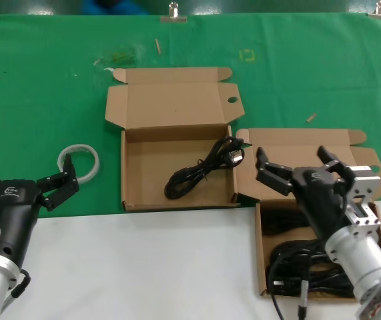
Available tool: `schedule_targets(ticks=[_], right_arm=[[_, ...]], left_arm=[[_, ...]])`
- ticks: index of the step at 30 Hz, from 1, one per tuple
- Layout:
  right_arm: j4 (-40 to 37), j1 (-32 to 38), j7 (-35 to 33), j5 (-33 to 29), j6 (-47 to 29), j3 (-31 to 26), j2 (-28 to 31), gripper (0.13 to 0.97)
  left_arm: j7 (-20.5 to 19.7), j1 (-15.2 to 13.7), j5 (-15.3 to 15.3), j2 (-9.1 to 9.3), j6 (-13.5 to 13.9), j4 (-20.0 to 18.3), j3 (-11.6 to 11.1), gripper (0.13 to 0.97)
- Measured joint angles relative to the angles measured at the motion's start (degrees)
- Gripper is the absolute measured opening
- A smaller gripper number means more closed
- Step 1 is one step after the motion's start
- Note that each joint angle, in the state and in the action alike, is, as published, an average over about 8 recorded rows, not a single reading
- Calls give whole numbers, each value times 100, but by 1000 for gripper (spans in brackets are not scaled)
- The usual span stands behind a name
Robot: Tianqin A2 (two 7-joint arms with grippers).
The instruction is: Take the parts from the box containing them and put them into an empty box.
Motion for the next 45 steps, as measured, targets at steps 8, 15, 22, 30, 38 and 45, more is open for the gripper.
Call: schedule_targets(ticks=[8,15,22,30,38,45], right_arm=[[715,-450,77,-364,441,155,0,966],[1121,-705,122,-570,692,243,0,966],[1152,-724,125,-586,711,250,0,966],[1153,-725,125,-586,711,250,0,966],[1153,-725,125,-586,711,250,0,966],[1153,-725,125,-586,711,250,0,966]], left_arm=[[0,0,0,0,0,0,0,966],[0,0,0,0,0,0,0,966],[0,0,0,0,0,0,0,966],[0,0,0,0,0,0,0,966],[0,0,0,0,0,0,0,966],[0,0,0,0,0,0,0,966]])
